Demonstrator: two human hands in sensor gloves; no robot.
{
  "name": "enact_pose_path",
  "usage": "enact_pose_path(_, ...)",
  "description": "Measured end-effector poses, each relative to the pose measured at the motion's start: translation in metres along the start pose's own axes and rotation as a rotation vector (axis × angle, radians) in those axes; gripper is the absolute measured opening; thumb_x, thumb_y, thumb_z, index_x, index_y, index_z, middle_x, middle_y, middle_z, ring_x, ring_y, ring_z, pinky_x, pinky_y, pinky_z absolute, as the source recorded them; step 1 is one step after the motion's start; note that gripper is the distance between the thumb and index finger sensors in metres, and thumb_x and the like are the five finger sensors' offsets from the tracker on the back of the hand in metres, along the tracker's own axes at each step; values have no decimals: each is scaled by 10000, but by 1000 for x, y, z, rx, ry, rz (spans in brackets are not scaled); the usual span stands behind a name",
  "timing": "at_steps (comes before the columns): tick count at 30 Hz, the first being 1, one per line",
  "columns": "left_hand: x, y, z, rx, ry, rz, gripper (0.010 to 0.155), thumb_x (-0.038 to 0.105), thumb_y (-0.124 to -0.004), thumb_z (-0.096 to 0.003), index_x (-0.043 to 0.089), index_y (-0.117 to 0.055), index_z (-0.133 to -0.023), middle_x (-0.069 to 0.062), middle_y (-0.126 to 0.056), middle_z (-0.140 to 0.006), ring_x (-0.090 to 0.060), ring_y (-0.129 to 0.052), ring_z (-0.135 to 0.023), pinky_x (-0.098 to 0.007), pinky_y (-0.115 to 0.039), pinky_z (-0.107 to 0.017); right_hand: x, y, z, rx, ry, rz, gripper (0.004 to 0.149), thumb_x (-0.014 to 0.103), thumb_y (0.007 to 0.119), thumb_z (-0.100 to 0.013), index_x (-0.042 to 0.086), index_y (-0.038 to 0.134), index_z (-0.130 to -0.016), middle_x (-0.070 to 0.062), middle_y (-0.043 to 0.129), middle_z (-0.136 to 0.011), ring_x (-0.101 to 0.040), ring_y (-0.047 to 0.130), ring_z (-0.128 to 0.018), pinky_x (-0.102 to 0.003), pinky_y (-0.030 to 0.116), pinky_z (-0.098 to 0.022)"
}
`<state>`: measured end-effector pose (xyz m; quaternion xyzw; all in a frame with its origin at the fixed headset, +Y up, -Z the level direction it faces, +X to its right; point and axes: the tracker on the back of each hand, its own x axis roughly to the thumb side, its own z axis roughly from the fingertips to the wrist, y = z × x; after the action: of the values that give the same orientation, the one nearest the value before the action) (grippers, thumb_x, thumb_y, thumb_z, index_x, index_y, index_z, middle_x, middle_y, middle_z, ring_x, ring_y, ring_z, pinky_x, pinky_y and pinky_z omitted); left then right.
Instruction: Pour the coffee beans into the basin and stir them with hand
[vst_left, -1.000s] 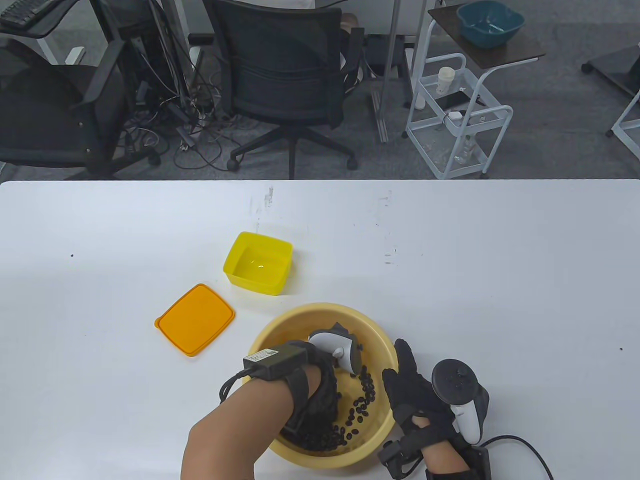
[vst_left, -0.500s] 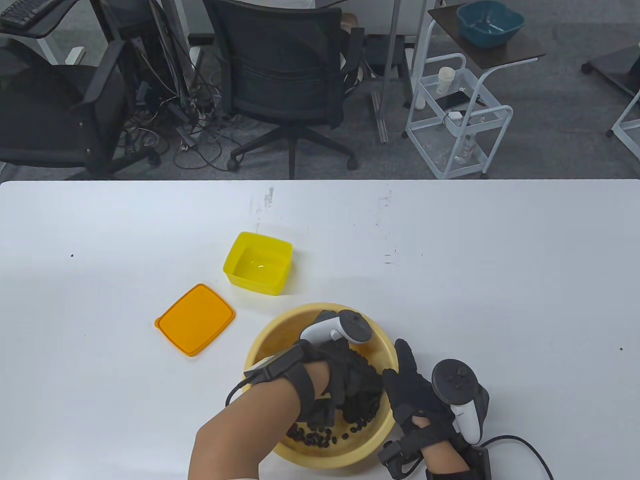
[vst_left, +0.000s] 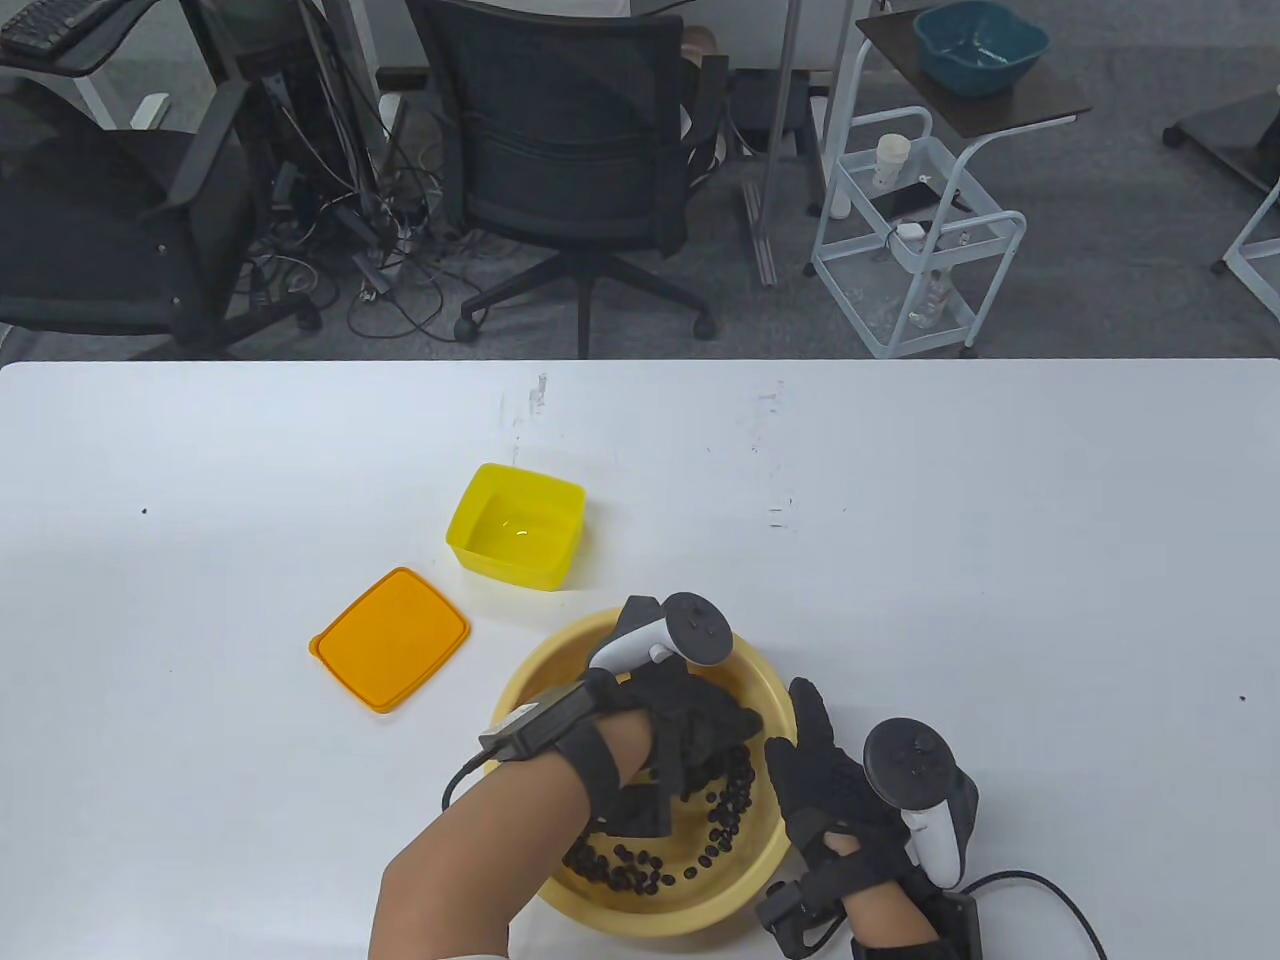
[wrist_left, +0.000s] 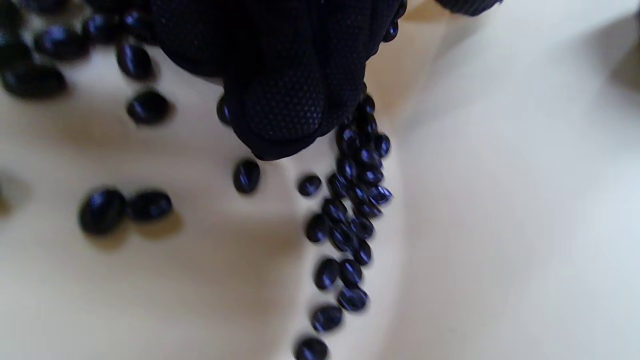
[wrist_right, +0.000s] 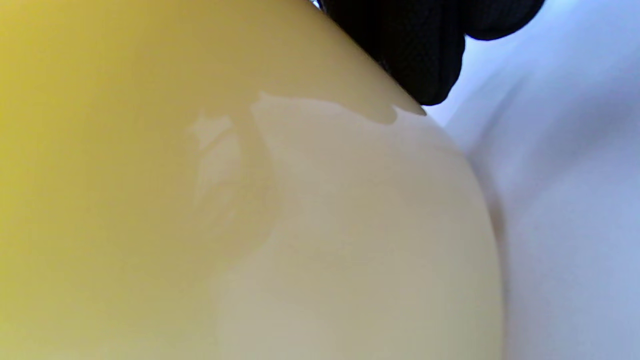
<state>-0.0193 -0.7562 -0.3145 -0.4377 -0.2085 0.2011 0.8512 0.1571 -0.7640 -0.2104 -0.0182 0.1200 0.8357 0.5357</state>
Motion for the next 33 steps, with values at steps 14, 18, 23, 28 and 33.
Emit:
enact_pose_path(14, -4, -3, 10, -243, 516, -729, 692, 508, -592, -527, -73, -733, -876, -249, -970, -695, -368, -1080, -545, -467, -706, -655, 0, 0, 0, 3, -1, -1, 655, 376, 541, -515, 137, 184, -1010, -230, 569, -921, -486, 765, -761, -619, 526, -613)
enact_pose_path(18, -15, -20, 5, -449, 508, -605, 706, 518, -605, -512, -98, -850, -757, -260, -1048, -549, -378, -1125, -384, -488, -741, -626, 0, 0, 0, 3, 0, -1, 654, 376, 541, -516, 138, 183, -1009, -230, 569, -921, -488, 764, -761, -620, 526, -613)
enact_pose_path(23, -13, -39, -2, -581, 333, -317, 701, 530, -613, -501, -88, -901, -663, -213, -1092, -493, -343, -1150, -330, -469, -775, -601, 0, 0, 0, 3, 0, -1, 655, 376, 540, -516, 136, 182, -1010, -231, 569, -921, -488, 765, -761, -619, 526, -613)
enact_pose_path(28, -4, -54, -11, -639, 124, -10, 661, 515, -621, -507, -55, -883, -716, -183, -1087, -567, -319, -1159, -408, -483, -797, -576, 0, 0, 0, 3, 0, -1, 655, 376, 540, -516, 137, 183, -1010, -230, 568, -922, -487, 764, -762, -619, 525, -614)
enact_pose_path(33, -1, -44, -15, -541, -10, 127, 627, 514, -567, -546, -14, -751, -831, -127, -990, -719, -265, -1102, -572, -466, -794, -573, 0, -1, 0, 2, 2, -2, 655, 376, 540, -515, 136, 182, -1009, -231, 568, -921, -488, 765, -761, -620, 526, -612)
